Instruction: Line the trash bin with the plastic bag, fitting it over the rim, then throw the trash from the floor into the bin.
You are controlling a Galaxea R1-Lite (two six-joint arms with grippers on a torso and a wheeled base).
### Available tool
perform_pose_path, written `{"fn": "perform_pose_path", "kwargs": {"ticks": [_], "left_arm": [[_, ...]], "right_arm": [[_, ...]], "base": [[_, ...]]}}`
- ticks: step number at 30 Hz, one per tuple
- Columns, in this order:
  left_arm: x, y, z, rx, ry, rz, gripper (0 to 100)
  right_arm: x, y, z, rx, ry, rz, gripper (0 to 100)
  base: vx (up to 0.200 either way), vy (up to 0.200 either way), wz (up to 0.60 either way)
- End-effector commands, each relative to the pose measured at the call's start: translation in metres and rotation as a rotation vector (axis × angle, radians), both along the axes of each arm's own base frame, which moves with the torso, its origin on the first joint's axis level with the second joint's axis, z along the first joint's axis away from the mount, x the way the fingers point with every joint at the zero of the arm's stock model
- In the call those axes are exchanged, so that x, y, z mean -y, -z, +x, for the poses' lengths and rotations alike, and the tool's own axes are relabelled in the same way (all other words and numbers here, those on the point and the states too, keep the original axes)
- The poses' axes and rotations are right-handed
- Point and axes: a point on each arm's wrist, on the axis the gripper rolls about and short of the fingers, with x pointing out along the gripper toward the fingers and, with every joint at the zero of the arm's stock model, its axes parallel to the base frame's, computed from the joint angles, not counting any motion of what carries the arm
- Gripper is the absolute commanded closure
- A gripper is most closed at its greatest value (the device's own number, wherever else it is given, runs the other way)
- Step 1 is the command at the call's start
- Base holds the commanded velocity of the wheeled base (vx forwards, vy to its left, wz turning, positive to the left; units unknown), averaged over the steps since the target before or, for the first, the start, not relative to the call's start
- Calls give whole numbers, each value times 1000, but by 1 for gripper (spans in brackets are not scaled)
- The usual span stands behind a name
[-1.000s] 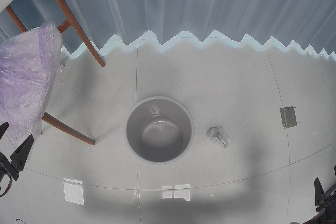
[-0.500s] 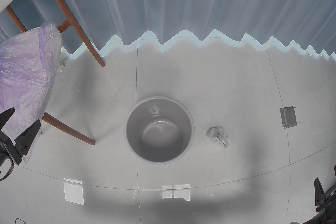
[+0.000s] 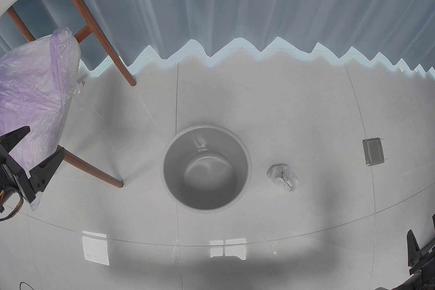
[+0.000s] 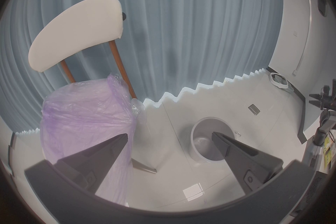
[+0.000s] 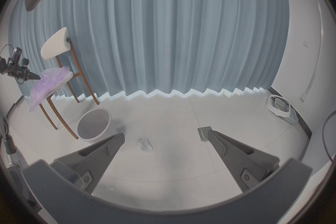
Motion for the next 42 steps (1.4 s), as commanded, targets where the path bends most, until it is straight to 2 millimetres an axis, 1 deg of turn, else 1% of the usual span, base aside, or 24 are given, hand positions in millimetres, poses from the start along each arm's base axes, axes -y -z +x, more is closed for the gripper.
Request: {"fn": "perform_pose_path", "kwargs": {"ticks": [1, 14, 22, 25, 28, 29, 32, 36, 39, 42], "left_arm": [[1, -2, 5, -5, 2, 2, 0], [2, -13, 15, 17, 0, 37, 0], [3, -11, 27, 14, -12, 104, 0], [2, -14, 31, 29, -18, 126, 0], [1, -15, 37, 38, -50, 185, 0], [-1, -16, 43, 41, -125, 242, 0], [0, -15, 53, 38, -215, 287, 0], [5, -10, 69, 16, -266, 297, 0], [5, -4, 77, -18, -292, 304, 0], [5, -3, 81, -21, -301, 306, 0]], "right_arm": [[0, 5, 0, 1, 0, 1, 0], [0, 5, 0, 1, -1, 1, 0], [0, 5, 0, 1, 0, 1, 0], [0, 5, 0, 1, 0, 1, 0], [0, 5, 0, 1, 0, 1, 0], [0, 5, 0, 1, 0, 1, 0], [0, 5, 0, 1, 0, 1, 0], [0, 5, 0, 1, -3, 1, 0], [0, 5, 0, 1, -8, 1, 0], [0, 5, 0, 1, -8, -1, 0]], "base": [[0, 0, 0], [0, 0, 0], [0, 0, 0], [0, 0, 0], [0, 0, 0], [0, 0, 0], [0, 0, 0], [0, 0, 0], [0, 0, 0], [0, 0, 0]]}}
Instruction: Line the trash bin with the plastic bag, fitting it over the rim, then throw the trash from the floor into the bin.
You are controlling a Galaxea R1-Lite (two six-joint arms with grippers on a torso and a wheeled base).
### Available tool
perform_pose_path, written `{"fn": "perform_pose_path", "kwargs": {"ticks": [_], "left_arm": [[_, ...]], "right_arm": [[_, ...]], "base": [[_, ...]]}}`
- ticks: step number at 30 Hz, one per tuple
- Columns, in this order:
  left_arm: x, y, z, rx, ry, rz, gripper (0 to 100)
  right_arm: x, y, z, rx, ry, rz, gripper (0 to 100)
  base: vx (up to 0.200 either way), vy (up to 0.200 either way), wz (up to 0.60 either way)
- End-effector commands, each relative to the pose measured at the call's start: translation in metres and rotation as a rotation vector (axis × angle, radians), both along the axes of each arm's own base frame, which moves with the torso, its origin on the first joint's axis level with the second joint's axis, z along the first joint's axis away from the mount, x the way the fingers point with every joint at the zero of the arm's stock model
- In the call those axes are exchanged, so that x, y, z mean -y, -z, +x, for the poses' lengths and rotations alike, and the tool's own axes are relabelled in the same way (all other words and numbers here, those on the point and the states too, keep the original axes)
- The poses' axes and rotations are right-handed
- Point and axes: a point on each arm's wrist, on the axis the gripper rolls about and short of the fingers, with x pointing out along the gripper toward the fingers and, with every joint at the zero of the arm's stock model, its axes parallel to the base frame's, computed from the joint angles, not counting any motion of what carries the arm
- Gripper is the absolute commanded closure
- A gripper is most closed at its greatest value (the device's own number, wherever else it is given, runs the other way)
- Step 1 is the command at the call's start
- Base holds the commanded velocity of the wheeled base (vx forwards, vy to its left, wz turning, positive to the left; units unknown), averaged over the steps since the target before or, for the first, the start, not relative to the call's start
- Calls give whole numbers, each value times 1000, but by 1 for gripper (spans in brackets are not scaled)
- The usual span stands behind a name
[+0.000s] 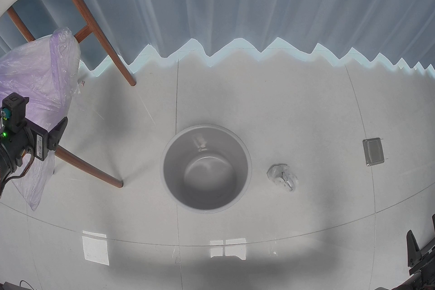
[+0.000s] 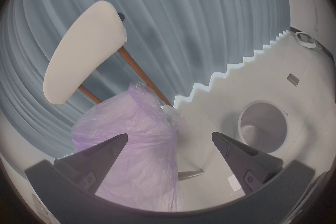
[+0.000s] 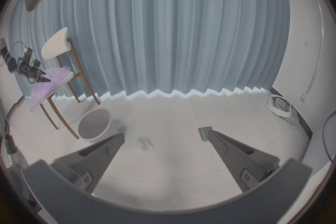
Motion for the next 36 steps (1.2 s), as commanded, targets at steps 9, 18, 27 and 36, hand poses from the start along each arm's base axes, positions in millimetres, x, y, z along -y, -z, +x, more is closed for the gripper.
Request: {"fn": "perform_pose_path", "kwargs": {"ticks": [9, 18, 27, 36], "left_arm": [[0, 9, 49, -30, -100, -1, 0], [-4, 12, 79, -50, -130, -4, 0], [-4, 13, 106, -48, -140, -10, 0], [-12, 20, 118, -71, -170, -18, 100]], "right_arm": [[0, 5, 0, 1, -9, -2, 0], [0, 5, 0, 1, -9, -2, 0], [0, 5, 0, 1, -9, -2, 0], [0, 5, 0, 1, -9, -2, 0]], "base": [[0, 0, 0], [0, 0, 0], [0, 0, 0], [0, 0, 0]]}}
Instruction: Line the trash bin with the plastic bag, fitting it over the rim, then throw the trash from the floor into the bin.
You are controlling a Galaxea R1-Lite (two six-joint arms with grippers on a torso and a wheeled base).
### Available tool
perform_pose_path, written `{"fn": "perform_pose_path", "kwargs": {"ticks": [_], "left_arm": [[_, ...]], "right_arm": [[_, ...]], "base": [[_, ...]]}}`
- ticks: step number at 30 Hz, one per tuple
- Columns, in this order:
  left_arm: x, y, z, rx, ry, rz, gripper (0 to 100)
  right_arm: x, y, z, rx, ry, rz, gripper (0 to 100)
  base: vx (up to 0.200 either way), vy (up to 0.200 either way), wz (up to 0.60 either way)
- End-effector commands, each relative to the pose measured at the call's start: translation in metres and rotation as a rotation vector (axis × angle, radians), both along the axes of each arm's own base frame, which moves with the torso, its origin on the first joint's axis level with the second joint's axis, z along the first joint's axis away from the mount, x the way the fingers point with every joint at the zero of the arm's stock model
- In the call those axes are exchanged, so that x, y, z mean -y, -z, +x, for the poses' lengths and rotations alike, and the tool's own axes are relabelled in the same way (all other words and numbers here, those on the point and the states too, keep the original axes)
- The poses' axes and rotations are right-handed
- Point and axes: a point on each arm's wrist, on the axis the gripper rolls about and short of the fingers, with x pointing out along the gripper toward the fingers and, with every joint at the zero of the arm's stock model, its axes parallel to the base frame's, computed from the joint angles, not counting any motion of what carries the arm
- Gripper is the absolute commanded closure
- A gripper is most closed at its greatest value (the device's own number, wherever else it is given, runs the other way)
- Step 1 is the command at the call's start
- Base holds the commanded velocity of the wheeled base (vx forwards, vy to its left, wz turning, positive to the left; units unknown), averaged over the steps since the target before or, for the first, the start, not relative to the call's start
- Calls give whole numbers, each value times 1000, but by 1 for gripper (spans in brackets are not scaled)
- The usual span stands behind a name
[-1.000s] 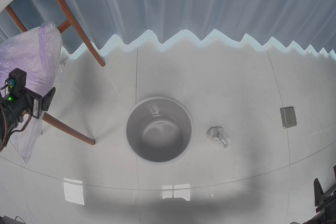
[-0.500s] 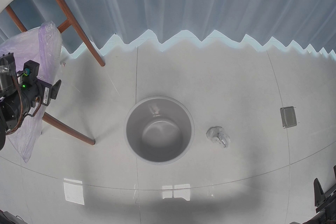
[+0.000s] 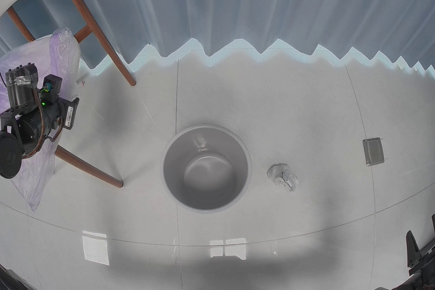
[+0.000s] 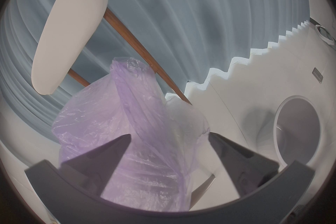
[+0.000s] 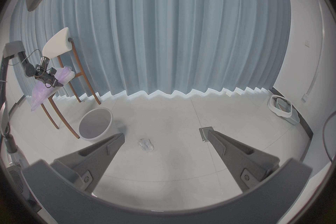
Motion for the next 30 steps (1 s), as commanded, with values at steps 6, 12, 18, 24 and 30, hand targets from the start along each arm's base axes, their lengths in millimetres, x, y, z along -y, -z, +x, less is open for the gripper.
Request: {"fn": "perform_pose_path", "kwargs": {"ticks": [6, 12, 18, 24, 30], "left_arm": [[-4, 7, 7, -20, -14, 1, 100], [-7, 5, 5, -13, -27, -2, 100], [-10, -12, -20, 50, -28, -20, 100], [-12, -22, -70, 94, 63, -42, 100], [-11, -17, -93, 120, 139, -166, 100]], "right_arm": [[0, 5, 0, 1, -1, 0, 0], [0, 5, 0, 1, 0, 0, 0], [0, 5, 0, 1, 0, 0, 0], [0, 5, 0, 1, 0, 1, 0], [0, 5, 0, 1, 0, 0, 0]], "base": [[0, 0, 0], [0, 0, 0], [0, 0, 0], [0, 0, 0], [0, 0, 0]]}}
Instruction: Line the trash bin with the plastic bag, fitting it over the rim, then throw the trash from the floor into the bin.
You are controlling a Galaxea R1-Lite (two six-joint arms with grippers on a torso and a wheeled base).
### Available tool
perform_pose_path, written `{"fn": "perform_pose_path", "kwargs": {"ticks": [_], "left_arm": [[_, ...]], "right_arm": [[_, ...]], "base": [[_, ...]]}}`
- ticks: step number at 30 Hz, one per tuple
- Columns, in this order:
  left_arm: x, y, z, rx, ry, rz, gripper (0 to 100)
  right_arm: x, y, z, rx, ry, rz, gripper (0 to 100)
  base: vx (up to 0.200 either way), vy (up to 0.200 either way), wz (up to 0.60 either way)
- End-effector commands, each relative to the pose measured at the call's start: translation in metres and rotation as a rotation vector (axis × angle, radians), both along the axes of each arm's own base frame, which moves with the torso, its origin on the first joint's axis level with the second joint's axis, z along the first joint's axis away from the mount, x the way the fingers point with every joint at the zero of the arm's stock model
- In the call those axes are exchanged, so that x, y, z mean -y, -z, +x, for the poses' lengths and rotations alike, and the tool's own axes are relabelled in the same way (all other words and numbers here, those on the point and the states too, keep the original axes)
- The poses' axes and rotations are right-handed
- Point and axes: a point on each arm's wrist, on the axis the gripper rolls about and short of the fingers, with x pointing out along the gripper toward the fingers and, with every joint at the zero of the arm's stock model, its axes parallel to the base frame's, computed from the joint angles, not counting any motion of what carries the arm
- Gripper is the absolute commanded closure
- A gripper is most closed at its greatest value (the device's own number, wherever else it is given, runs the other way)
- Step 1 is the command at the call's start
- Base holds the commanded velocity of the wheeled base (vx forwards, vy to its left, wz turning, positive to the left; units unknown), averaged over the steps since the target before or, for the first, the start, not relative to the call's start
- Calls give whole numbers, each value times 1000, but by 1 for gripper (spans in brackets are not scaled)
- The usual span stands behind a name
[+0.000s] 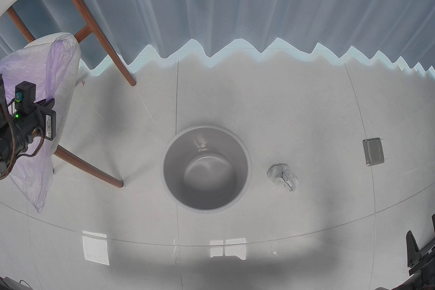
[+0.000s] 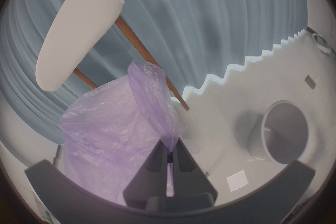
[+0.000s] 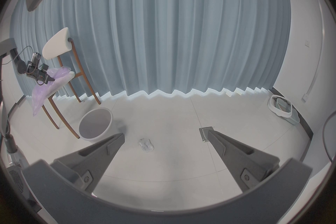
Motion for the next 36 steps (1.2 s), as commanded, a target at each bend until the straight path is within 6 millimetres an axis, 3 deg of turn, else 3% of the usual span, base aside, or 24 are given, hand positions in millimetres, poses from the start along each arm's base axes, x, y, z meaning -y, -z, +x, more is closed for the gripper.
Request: {"fn": "perform_pose_path", "kwargs": {"ticks": [1, 15, 23, 31, 33, 34, 36], "left_arm": [[0, -5, -34, 69, 58, -91, 100], [2, -10, -44, 107, 185, -371, 100], [4, -29, -55, 181, 257, -504, 100], [7, -43, -78, 251, 304, -795, 100], [7, -43, -78, 251, 304, -795, 100], [8, -45, -84, 258, 319, -956, 100], [10, -47, -89, 246, 364, -1063, 100]], "right_arm": [[0, 5, 0, 1, -1, 1, 0], [0, 5, 0, 1, 1, 3, 0], [0, 5, 0, 1, -1, 3, 0], [0, 5, 0, 1, 1, 3, 0], [0, 5, 0, 1, 1, 3, 0], [0, 5, 0, 1, -1, 1, 0], [0, 5, 0, 1, -1, 1, 0]], "base": [[0, 0, 0], [0, 0, 0], [0, 0, 0], [0, 0, 0], [0, 0, 0], [0, 0, 0], [0, 0, 0]]}}
